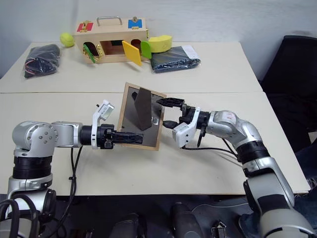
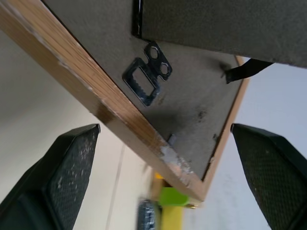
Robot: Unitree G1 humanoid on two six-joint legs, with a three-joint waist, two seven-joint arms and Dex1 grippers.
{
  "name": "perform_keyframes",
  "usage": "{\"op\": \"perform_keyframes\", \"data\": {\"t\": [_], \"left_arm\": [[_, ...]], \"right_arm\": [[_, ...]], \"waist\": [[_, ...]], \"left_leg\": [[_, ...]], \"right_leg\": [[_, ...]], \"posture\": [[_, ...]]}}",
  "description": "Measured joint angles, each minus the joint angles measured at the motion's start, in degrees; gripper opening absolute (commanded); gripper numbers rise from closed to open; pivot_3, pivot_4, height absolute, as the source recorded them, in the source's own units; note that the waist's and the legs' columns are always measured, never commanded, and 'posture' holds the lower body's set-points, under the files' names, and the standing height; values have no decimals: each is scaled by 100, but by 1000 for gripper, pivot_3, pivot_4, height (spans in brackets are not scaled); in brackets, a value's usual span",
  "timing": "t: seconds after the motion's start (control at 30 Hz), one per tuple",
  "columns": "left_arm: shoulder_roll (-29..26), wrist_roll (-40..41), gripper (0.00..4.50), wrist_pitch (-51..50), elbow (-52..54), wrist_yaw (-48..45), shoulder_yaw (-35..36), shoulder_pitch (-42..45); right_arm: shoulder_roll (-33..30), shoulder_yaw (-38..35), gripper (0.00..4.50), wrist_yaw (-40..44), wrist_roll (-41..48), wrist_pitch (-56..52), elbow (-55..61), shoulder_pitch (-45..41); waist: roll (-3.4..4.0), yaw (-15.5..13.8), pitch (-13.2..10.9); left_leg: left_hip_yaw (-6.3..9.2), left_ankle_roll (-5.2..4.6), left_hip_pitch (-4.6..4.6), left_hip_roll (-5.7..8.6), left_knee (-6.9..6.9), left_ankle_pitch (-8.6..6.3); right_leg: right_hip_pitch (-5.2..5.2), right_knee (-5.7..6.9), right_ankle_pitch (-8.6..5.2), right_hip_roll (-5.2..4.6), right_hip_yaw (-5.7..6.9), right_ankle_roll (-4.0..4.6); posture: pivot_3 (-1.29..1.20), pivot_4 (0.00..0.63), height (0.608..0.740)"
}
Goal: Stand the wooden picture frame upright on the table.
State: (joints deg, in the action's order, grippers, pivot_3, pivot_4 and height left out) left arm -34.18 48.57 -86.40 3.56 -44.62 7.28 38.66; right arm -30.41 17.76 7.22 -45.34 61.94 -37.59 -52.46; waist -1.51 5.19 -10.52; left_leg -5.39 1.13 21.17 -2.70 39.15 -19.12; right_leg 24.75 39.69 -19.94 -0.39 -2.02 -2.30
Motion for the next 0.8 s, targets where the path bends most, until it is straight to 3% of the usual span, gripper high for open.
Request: {"op": "perform_keyframes", "data": {"t": [0.13,0.23,0.33,0.43,0.5,0.6,0.73,0.8], "left_arm": [[-13,183,1067,-106,5,-47,173,109],[-30,321,1067,-181,-45,-85,403,109],[-83,402,2028,-280,-101,-94,462,108],[-312,509,2975,-349,1,-123,493,80],[-580,583,3657,-410,169,-162,510,32],[-1462,685,4472,-406,430,-300,997,-442],[-2341,899,4500,-259,1074,-583,2159,-1223],[-2419,1112,4500,-29,1733,-683,2820,-1581]], "right_arm": [[299,378,2945,-1712,-975,-163,-544,-446],[295,623,2360,-2674,-1377,-154,-739,-684],[305,863,1940,-3192,-1556,-154,-927,-869],[357,1149,1373,-3310,-1701,-131,-1194,-1031],[439,1208,1287,-3331,-1688,-60,-1315,-1088],[398,1327,1283,-3303,-1628,116,-1520,-1282],[251,1324,1282,-2813,-1055,491,-1834,-1382],[305,1310,1281,-1864,-117,828,-2209,-1381]], "waist": [[0,5,0],[0,3,0],[0,15,0],[-1,61,-1],[-2,113,-1],[-5,211,-3],[-15,268,-8],[-19,267,-9]], "left_leg": [[-1,8,1,1,-1,5],[-1,9,2,1,-2,5],[-1,10,0,2,-1,6],[-1,12,1,1,-4,7],[-1,13,1,1,-8,8],[5,20,2,1,-15,11],[8,21,3,2,-17,12],[10,19,-7,1,-16,11]], "right_leg": [[9,13,-6,0,1,10],[11,13,-6,0,2,11],[11,15,-6,0,1,11],[13,15,-6,2,1,11],[14,17,-6,2,0,11],[25,23,-9,7,-4,17],[24,20,-10,6,-2,19],[5,11,-10,6,1,18]], "posture": [[0,150,740],[0,150,740],[0,150,740],[0,150,740],[0,150,740],[0,150,740],[0,150,740],[0,150,740]]}}
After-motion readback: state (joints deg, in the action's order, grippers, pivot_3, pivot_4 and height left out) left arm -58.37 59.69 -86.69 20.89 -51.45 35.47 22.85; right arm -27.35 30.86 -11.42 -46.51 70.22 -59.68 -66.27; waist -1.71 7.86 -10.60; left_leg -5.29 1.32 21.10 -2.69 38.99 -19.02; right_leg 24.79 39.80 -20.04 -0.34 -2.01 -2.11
